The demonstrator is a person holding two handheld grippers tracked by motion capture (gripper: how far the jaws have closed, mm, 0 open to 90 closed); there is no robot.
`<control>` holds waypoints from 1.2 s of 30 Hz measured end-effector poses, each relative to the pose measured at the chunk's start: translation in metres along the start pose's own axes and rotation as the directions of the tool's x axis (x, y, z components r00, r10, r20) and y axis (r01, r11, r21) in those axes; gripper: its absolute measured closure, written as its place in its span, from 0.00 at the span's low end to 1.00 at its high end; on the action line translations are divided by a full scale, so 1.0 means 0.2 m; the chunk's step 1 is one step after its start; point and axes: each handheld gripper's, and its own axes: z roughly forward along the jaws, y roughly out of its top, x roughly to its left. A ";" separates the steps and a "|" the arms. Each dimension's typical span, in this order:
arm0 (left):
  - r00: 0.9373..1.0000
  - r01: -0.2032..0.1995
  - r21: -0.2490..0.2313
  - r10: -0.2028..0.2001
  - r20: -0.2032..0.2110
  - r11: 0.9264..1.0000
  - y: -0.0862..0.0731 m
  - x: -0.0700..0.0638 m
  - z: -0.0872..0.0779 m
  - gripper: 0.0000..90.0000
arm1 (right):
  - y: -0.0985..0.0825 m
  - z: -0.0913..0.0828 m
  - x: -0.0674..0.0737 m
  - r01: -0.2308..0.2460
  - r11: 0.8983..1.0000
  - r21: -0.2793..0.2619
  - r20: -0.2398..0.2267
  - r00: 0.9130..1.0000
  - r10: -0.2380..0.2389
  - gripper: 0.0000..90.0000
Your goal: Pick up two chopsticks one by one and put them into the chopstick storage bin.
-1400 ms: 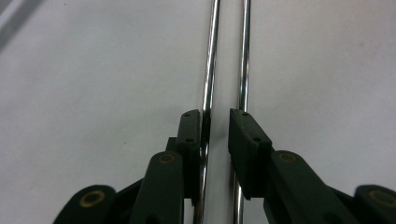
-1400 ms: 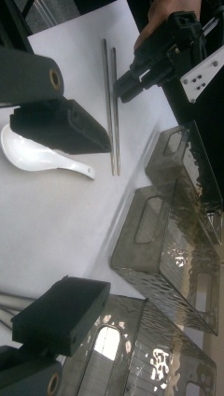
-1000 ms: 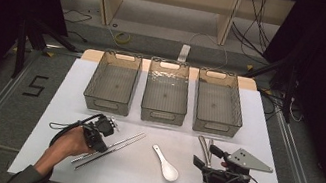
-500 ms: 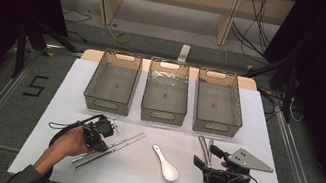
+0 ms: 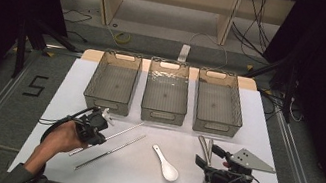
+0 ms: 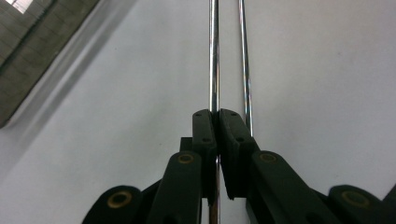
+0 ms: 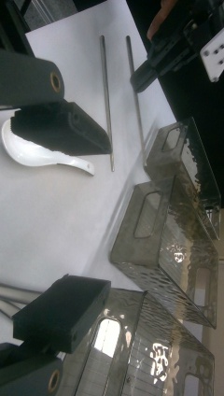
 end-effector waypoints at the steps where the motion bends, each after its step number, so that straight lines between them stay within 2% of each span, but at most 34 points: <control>1: 1.000 -0.002 -0.010 0.002 -0.003 1.000 0.00 0.00 -0.02 0.94 | 0.00 0.00 0.00 0.000 1.000 0.000 0.000 1.000 0.000 0.33; 5: 1.000 0.010 -0.065 -0.011 -0.009 0.998 0.00 0.01 -0.08 0.94 | 0.00 0.00 0.00 -0.002 1.000 0.000 0.002 1.000 0.002 0.33; 10: 0.999 0.028 -0.136 -0.030 -0.014 0.990 0.01 0.04 -0.16 0.94 | 0.00 0.00 0.00 -0.003 1.000 0.001 0.006 1.000 0.003 0.33; 12: 0.998 0.045 -0.176 -0.050 -0.024 0.983 0.02 0.05 -0.19 0.94 | 0.00 0.00 0.00 -0.003 1.000 -0.001 0.006 1.000 0.003 0.33; 16: 0.996 0.066 -0.216 -0.077 -0.039 0.974 0.04 0.11 -0.24 0.94 | 0.00 0.00 -0.01 -0.007 1.000 0.001 0.010 1.000 0.007 0.33; 18: 0.994 0.084 -0.248 -0.098 -0.048 0.965 0.06 0.14 -0.26 0.94 | 0.00 0.00 -0.01 -0.010 1.000 0.004 0.012 1.000 0.010 0.33; 21: 0.991 0.104 -0.270 -0.122 -0.052 0.957 0.08 0.20 -0.27 0.94 | 0.00 0.00 -0.01 -0.009 1.000 0.002 0.013 1.000 0.009 0.33; 22: 0.991 0.104 -0.270 -0.122 -0.052 0.957 0.08 0.20 -0.27 0.94 | -0.01 0.00 -0.01 -0.009 1.000 0.002 0.013 1.000 0.009 0.33; 24: 0.989 0.118 -0.289 -0.140 -0.056 0.950 0.10 0.22 -0.27 0.94 | -0.01 0.00 -0.01 -0.010 1.000 0.001 0.013 1.000 0.010 0.33; 25: 0.988 0.121 -0.290 -0.142 -0.053 0.949 0.10 0.24 -0.27 0.94 | -0.01 0.00 -0.01 -0.010 1.000 0.001 0.013 1.000 0.010 0.33; 31: 0.980 0.155 -0.327 -0.187 -0.067 0.932 0.14 0.32 -0.28 0.94 | 0.00 0.00 -0.01 -0.008 1.000 0.000 0.013 1.000 0.008 0.33; 33: 0.976 0.165 -0.346 -0.203 -0.077 0.924 0.16 0.35 -0.29 0.94 | 0.00 0.00 -0.01 -0.008 1.000 0.000 0.014 1.000 0.008 0.33; 36: 0.971 0.175 -0.359 -0.221 -0.092 0.917 0.18 0.39 -0.30 0.94 | 0.00 0.00 -0.01 -0.009 1.000 -0.003 0.015 1.000 0.009 0.33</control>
